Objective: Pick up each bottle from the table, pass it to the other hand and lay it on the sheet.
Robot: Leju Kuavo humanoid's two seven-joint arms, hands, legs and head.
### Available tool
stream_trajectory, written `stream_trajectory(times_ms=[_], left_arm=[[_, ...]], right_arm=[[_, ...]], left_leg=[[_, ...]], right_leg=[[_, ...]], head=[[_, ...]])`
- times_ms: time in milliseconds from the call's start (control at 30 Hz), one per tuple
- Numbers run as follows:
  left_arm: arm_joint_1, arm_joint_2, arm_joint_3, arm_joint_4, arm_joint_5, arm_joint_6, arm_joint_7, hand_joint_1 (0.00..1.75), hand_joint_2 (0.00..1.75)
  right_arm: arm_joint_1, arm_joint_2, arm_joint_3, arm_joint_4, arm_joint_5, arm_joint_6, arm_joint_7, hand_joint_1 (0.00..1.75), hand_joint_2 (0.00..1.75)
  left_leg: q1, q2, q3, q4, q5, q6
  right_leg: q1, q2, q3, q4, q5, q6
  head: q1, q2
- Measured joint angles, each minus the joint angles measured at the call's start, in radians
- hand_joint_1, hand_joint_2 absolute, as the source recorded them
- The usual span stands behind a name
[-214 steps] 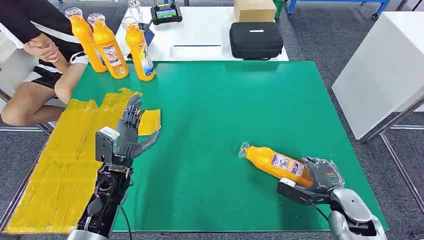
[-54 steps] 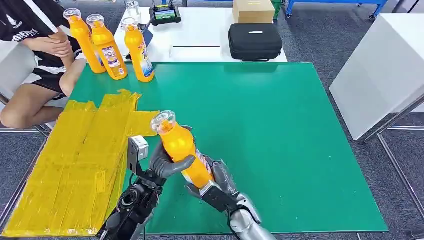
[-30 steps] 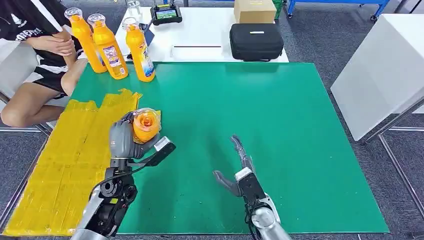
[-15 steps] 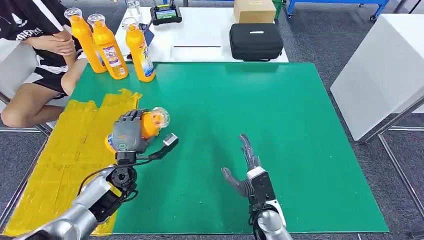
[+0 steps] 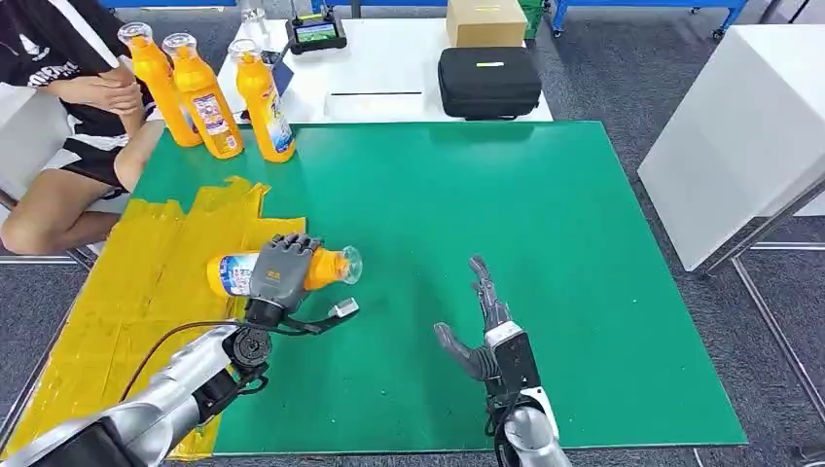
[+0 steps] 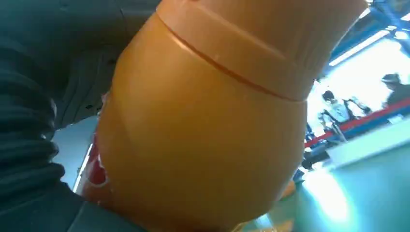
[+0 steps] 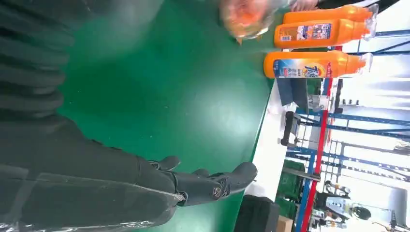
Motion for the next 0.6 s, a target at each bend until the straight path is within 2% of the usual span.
stream_trajectory(times_ms=[233,367,433,467,533,600], left_arm=[[-0.008,-0.014,-0.062,0.103,0.004,-0.131,0.016,1.75,1.75],[-0.02,-0.023,-0.081,0.128,0.024,-0.227,0.057,1.75,1.75],[-0.022,-0.023,-0.094,0.135,0.025,-0.259,0.09,1.75,1.75],[-0.022,-0.023,-0.099,0.137,0.025,-0.274,0.104,1.75,1.75],[-0.024,-0.023,-0.104,0.142,0.024,-0.289,0.114,1.75,1.75],[-0.026,-0.023,-0.11,0.152,0.024,-0.297,0.12,1.75,1.75]], right_arm=[[0.001,0.005,-0.003,0.0,0.014,0.021,0.0,0.0,1.75],[0.0,0.007,-0.005,0.0,0.018,0.02,0.0,0.0,1.75],[0.001,0.01,-0.005,0.0,0.021,0.016,0.0,0.0,1.75],[0.001,0.01,-0.005,0.0,0.022,0.014,0.001,0.0,1.75],[0.002,0.011,-0.005,0.0,0.022,0.011,0.001,0.0,1.75],[0.006,0.012,-0.006,-0.002,0.022,0.009,0.002,0.0,1.75]], left_leg=[[0.003,0.023,0.007,0.0,-0.004,-0.006],[0.006,0.008,0.013,-0.002,-0.007,-0.007],[0.007,0.007,0.017,-0.002,-0.01,-0.008],[0.007,0.007,0.013,-0.004,-0.012,-0.01],[0.009,0.008,0.018,-0.004,-0.015,-0.008],[0.009,0.009,0.022,-0.004,-0.024,-0.012]], right_leg=[[0.002,0.022,0.0,0.002,0.002,-0.004],[0.006,0.01,0.01,0.002,-0.002,-0.01],[0.006,0.008,0.015,0.002,-0.004,-0.013],[0.006,0.008,0.018,0.002,-0.007,-0.014],[0.006,0.008,0.022,0.001,-0.008,-0.016],[0.006,0.008,0.025,0.001,-0.008,-0.017]], head=[[0.0,0.0],[0.0,0.0],[0.0,0.0],[0.001,0.0],[0.0,0.0],[0.0,0.0]])
